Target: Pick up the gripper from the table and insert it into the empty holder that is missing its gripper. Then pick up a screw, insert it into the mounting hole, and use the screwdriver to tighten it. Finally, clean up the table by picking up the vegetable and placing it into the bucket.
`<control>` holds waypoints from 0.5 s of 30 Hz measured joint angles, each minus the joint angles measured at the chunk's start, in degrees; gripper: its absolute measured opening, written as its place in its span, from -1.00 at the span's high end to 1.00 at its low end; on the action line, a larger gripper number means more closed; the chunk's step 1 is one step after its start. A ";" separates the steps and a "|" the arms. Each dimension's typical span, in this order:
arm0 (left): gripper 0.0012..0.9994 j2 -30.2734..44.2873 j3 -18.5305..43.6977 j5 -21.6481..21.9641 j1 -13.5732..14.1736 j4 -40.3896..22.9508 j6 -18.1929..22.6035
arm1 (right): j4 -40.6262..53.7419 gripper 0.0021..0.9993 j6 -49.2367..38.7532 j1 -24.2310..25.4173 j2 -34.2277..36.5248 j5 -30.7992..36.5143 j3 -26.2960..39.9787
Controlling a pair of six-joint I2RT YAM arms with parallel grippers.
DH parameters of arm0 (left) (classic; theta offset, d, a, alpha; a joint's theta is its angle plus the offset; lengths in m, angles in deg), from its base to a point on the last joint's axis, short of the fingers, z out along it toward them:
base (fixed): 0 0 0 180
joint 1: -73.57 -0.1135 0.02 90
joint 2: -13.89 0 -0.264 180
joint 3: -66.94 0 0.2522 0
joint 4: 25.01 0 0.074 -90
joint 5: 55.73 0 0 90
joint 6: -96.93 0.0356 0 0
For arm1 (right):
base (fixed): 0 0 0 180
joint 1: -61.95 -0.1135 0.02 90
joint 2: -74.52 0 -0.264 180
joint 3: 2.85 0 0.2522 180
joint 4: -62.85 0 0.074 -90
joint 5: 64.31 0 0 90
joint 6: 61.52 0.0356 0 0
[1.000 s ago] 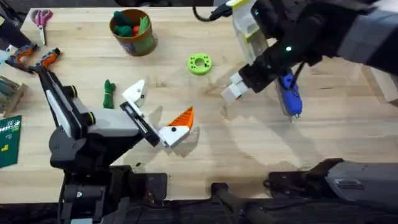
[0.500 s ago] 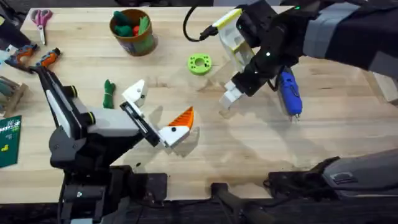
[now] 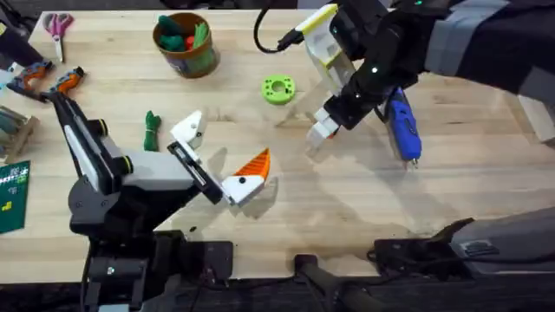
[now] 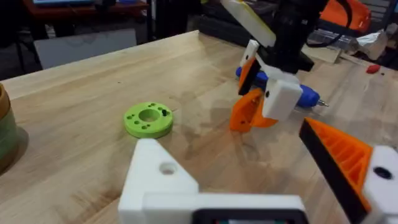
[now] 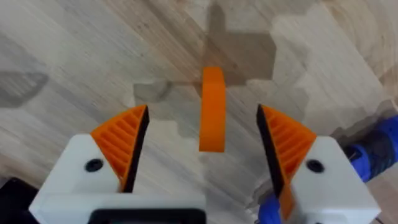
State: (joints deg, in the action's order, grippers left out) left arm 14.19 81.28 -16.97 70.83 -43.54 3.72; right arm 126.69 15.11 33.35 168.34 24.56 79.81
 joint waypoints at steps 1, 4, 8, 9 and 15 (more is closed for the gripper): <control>-0.98 0.01 0.00 0.00 0.00 0.00 0.01 | 0.34 -0.97 0.00 0.00 0.02 0.14 0.00; -0.97 0.00 0.00 0.00 0.00 0.00 0.02 | 1.77 -0.95 0.00 0.00 0.00 0.43 0.00; -0.97 0.02 0.00 0.00 0.00 -0.02 0.02 | 1.42 -0.94 0.00 0.00 0.02 0.46 0.00; -0.97 0.01 0.00 0.00 -0.02 0.00 0.00 | 1.01 -0.94 0.00 0.00 0.00 0.46 0.00; -0.98 0.00 0.00 0.00 0.00 0.00 0.02 | -0.28 -0.92 0.00 0.00 0.00 0.46 0.00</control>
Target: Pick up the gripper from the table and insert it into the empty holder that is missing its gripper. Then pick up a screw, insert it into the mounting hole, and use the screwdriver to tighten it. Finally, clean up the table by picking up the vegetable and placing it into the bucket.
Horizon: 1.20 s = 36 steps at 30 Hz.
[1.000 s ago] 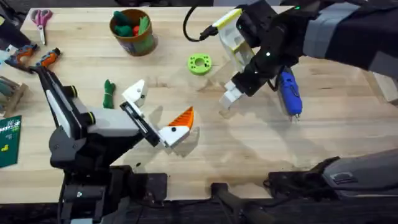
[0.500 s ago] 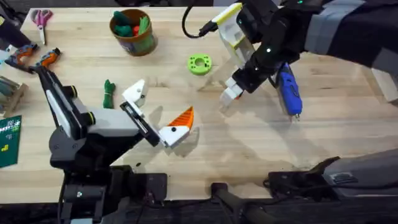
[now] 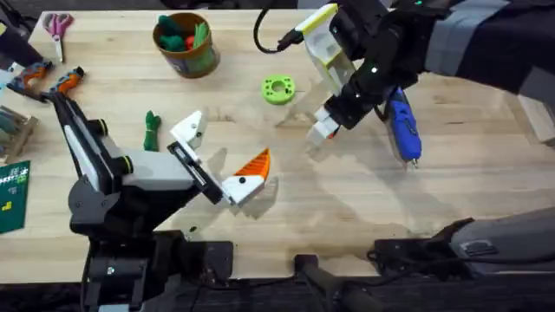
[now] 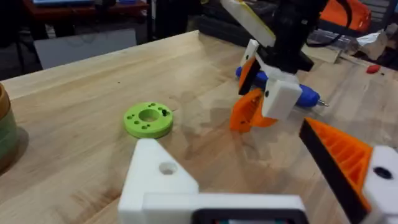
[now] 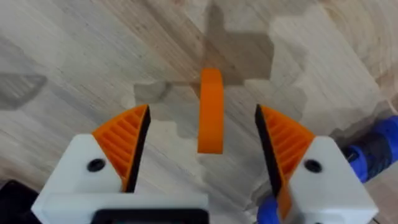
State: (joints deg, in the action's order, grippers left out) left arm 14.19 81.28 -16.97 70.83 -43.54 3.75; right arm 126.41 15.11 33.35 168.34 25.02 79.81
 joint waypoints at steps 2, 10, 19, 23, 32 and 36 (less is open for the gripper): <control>-0.98 0.02 0.00 0.00 0.00 0.00 0.00 | 0.00 -0.90 0.00 0.00 0.00 0.00 0.00; -0.98 0.00 0.00 0.00 0.00 0.00 0.00 | 0.13 0.51 -0.36 0.00 0.02 0.20 0.02; -0.97 0.00 0.00 0.00 0.00 0.00 0.00 | 1.37 0.98 -0.07 0.00 0.00 0.44 0.45; -0.98 0.00 0.00 0.00 0.00 0.00 0.00 | 5.69 0.98 0.72 0.00 0.02 0.44 4.12; -0.98 0.00 0.00 0.00 0.00 -0.02 0.00 | 21.41 0.98 2.65 0.00 -0.30 0.33 24.24; -0.98 0.00 0.00 0.00 0.00 -0.02 0.00 | 22.30 0.98 4.97 0.72 -1.86 -4.30 27.30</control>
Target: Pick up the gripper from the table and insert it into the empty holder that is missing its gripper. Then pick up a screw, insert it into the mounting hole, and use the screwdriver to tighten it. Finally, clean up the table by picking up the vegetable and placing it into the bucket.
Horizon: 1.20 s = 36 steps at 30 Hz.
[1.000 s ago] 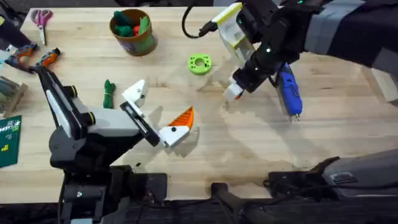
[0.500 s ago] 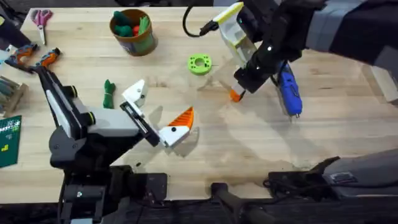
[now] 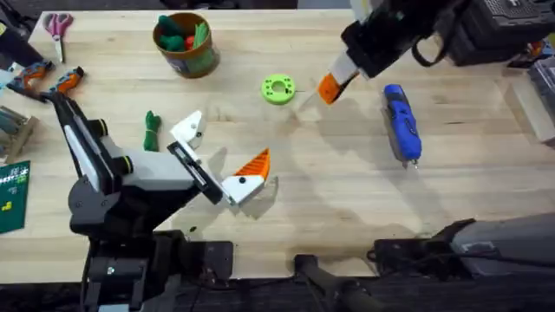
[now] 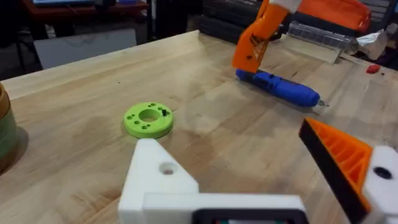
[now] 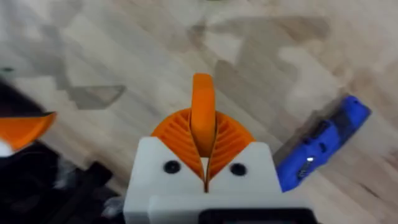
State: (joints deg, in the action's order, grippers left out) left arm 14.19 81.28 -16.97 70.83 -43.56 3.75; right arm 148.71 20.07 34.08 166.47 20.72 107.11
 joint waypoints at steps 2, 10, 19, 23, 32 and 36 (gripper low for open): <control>-0.97 0.00 0.00 0.00 0.00 0.01 0.00 | 0.71 0.98 0.63 0.80 -0.69 -3.69 0.20; -0.98 0.00 0.00 -0.25 0.00 -0.05 0.28 | 0.27 0.98 1.71 3.54 -0.87 -17.17 -2.39; -0.97 0.01 0.00 -3.28 -0.01 -0.44 2.81 | -11.19 0.98 3.48 5.23 -1.25 -37.18 -19.91; -0.97 0.00 0.00 -3.45 0.00 -0.48 2.86 | -17.21 0.99 5.75 9.31 -5.75 -40.62 -28.88; -0.97 0.02 0.00 -3.71 0.00 -0.51 3.49 | -38.78 0.99 15.21 16.96 -15.03 -54.43 -43.79; -0.97 0.00 0.00 -4.97 0.00 -0.69 3.65 | -45.14 0.99 18.72 15.87 -11.20 -58.81 -44.77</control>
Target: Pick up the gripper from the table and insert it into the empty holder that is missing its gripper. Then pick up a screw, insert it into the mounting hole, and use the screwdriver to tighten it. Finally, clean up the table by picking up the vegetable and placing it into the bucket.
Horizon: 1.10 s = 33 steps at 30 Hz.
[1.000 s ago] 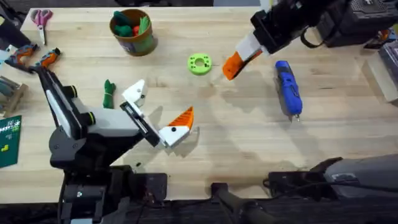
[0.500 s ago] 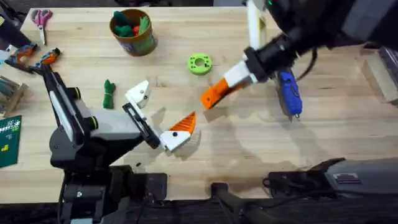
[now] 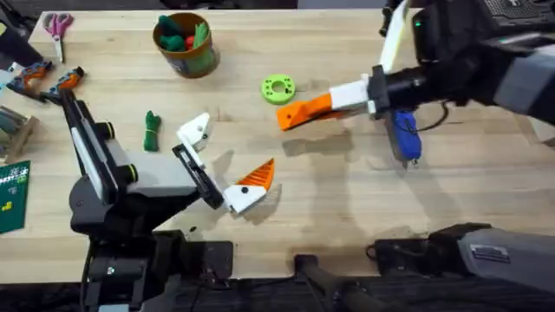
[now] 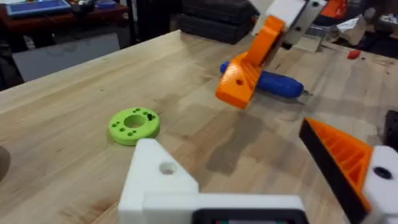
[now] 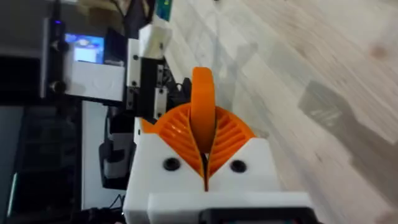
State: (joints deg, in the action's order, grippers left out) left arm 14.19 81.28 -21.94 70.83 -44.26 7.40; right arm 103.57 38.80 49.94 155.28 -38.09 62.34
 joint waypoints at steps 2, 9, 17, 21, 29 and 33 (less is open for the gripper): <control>-0.97 0.00 0.00 -0.86 0.00 -0.10 0.02 | -4.63 0.99 2.41 -1.29 1.67 -1.96 -0.06; -0.97 0.01 0.00 -2.88 0.00 -0.37 0.02 | -16.76 0.99 11.95 -9.03 5.44 -6.25 -0.06; -0.97 0.00 0.00 -3.22 0.00 -0.44 0.04 | -24.77 0.99 17.22 -13.12 10.97 -13.22 -0.06; -0.97 0.00 0.00 -3.78 -0.02 -0.53 0.04 | -29.56 0.99 18.43 -13.92 14.22 -16.00 -0.06; -0.97 0.00 0.00 -4.69 0.00 -0.68 0.04 | -37.63 0.99 24.84 -14.71 18.64 -18.25 -0.06; -0.97 0.01 0.00 -4.88 0.00 -0.71 0.04 | -42.93 0.99 29.45 -14.89 18.63 -18.60 -0.06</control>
State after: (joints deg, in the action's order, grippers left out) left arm 14.20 81.28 -26.82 70.83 -44.96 7.44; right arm 60.63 68.24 35.06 173.91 -56.68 62.28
